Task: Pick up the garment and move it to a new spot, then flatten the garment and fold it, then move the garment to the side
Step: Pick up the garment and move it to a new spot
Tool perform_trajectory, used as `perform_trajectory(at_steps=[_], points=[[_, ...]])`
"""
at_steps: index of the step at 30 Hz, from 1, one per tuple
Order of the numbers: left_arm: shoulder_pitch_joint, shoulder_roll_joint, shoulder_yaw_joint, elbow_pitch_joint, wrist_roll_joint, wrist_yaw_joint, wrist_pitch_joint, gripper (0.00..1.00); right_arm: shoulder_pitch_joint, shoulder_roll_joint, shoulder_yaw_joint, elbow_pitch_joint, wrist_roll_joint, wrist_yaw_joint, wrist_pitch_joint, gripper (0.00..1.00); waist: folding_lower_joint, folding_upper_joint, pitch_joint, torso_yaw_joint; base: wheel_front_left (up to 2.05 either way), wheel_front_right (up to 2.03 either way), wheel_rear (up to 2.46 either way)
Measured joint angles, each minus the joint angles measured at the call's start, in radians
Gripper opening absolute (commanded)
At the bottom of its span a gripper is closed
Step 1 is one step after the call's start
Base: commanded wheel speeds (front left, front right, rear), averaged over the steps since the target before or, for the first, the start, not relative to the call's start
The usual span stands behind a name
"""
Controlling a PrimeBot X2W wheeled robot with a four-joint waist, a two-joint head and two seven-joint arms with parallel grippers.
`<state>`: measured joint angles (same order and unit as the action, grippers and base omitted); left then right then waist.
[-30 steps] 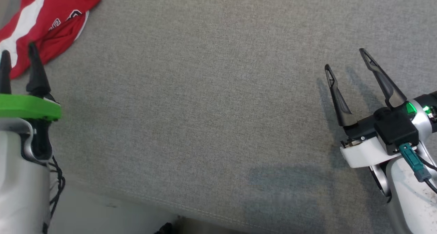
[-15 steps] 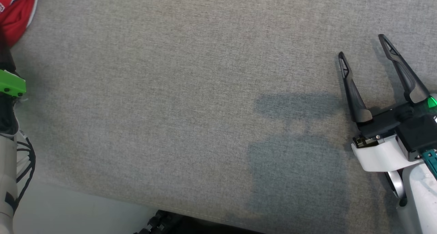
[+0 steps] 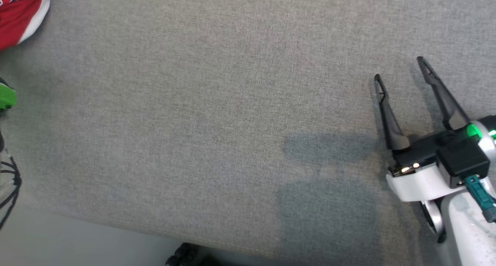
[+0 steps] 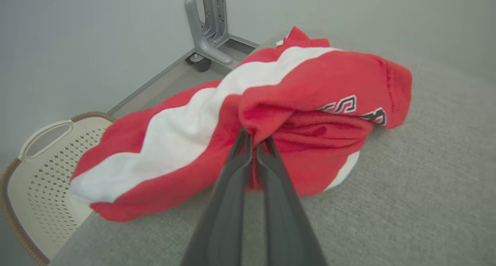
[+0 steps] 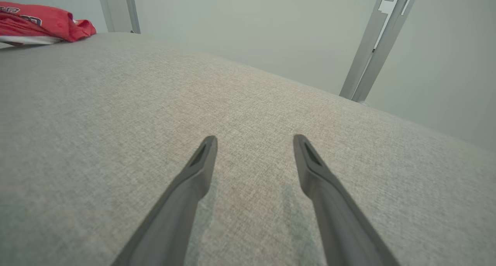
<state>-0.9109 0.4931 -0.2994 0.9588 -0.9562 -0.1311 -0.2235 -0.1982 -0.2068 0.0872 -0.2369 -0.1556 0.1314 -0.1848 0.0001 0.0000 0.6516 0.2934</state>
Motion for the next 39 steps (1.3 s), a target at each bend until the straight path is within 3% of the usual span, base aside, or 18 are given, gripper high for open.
perform_trajectory(at_steps=[8,14,21,26,30,33,39], points=[[0.075,0.106,-0.136,-0.324,-0.035,0.000,-0.016,0.00,-0.003,0.104,0.006,0.140,0.031,0.000,-0.067,1.00,-0.0001,0.0000,-0.115,-0.020,0.00,0.00,0.00],[0.142,0.131,-0.206,-0.564,-0.023,0.006,0.025,0.00,0.012,0.145,0.005,0.181,0.060,0.000,-0.077,1.00,-0.0002,0.0000,-0.198,-0.049,0.00,0.00,0.00],[0.241,0.058,-0.297,-0.968,-0.032,0.138,0.143,0.00,0.041,0.155,0.002,0.175,0.113,0.000,-0.078,1.00,-0.0002,0.0000,-0.281,-0.128,0.00,0.00,0.00],[0.264,-0.003,-0.375,-1.143,-0.027,0.204,0.215,0.00,0.051,0.156,0.003,0.172,0.152,0.000,-0.078,1.00,-0.0002,0.0001,-0.313,-0.199,0.00,0.00,0.00],[0.284,-0.026,-0.430,-1.143,-0.029,0.235,0.267,0.00,0.050,0.156,0.012,0.172,0.172,0.000,-0.078,1.00,-0.0002,0.0001,-0.326,-0.252,0.00,0.00,0.00],[0.293,-0.041,-0.478,-0.987,0.003,0.240,0.284,0.00,0.050,0.156,0.008,0.173,0.190,0.000,-0.078,1.00,-0.0002,0.0001,-0.332,-0.299,0.00,0.00,0.00],[0.283,-0.122,-0.539,-0.654,0.024,0.178,0.252,0.00,0.047,0.156,0.027,0.184,0.208,0.000,-0.078,1.00,-0.0002,0.0001,-0.331,-0.351,0.00,0.00,0.00]])
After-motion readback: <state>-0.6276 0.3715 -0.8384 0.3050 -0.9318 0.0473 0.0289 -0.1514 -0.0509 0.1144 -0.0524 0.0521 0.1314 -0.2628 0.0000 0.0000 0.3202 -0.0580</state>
